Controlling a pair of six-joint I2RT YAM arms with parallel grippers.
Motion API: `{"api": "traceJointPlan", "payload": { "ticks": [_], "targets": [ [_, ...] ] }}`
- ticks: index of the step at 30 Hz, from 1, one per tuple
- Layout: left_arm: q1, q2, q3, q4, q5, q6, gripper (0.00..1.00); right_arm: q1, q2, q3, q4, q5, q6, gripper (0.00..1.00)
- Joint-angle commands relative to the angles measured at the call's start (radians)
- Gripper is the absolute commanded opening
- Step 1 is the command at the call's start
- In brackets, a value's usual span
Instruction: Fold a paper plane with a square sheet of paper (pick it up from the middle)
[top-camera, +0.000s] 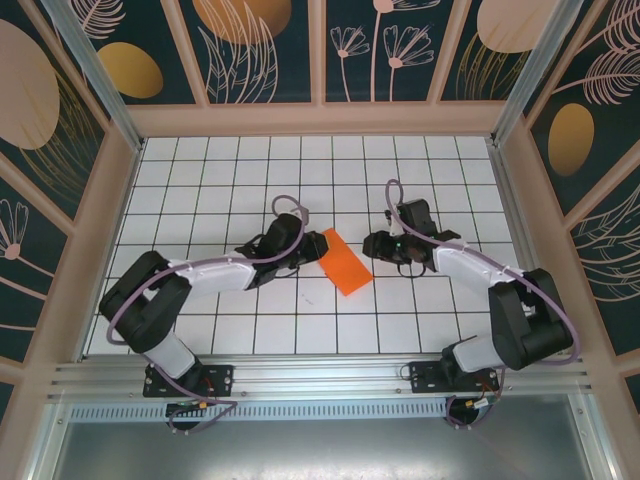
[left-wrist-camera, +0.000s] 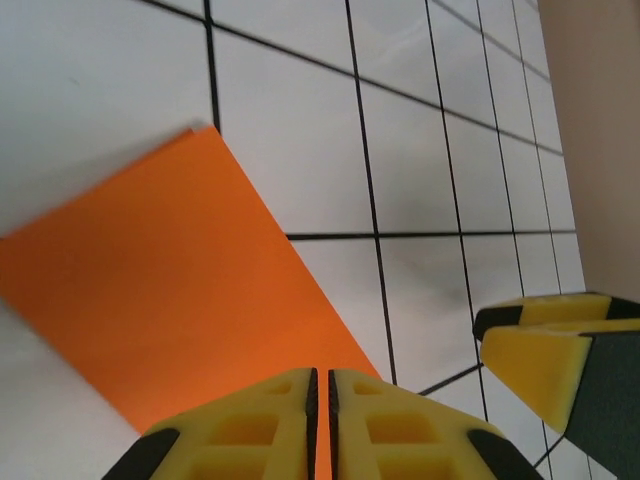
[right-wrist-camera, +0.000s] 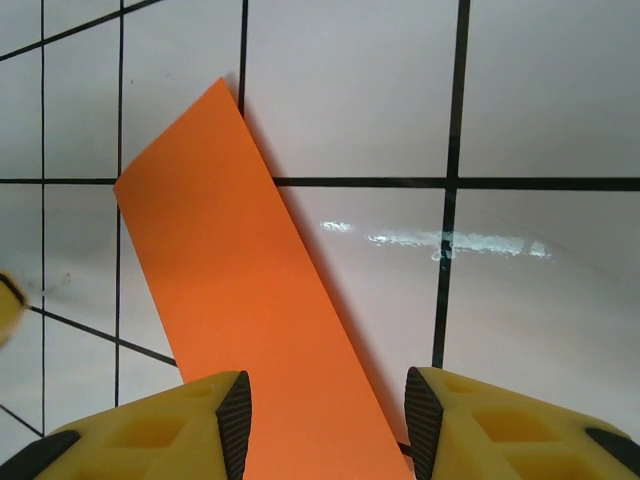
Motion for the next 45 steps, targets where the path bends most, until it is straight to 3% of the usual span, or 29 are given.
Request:
{"api": "traceJointPlan", "payload": {
  "ticks": [1,9,21,36,45],
  "targets": [
    [-0.009,0.062,0.044,-0.002,0.076,-0.017,0.15,-0.034,0.029,-0.029,0.078,-0.169,-0.032,0.48],
    [-0.011,0.121,0.093,-0.154,-0.006,0.024,0.15,-0.051,0.116,-0.014,0.088,-0.227,-0.098,0.48],
    [-0.010,0.157,0.088,-0.145,-0.020,0.032,0.14,-0.051,0.269,0.076,0.070,-0.279,-0.166,0.48],
    [-0.010,0.207,0.128,-0.118,0.018,0.120,0.14,-0.051,0.244,0.015,0.077,-0.383,-0.174,0.43],
    [-0.009,0.253,0.207,-0.153,0.045,0.223,0.14,-0.051,0.197,-0.036,0.104,-0.392,-0.119,0.34]
  ]
}}
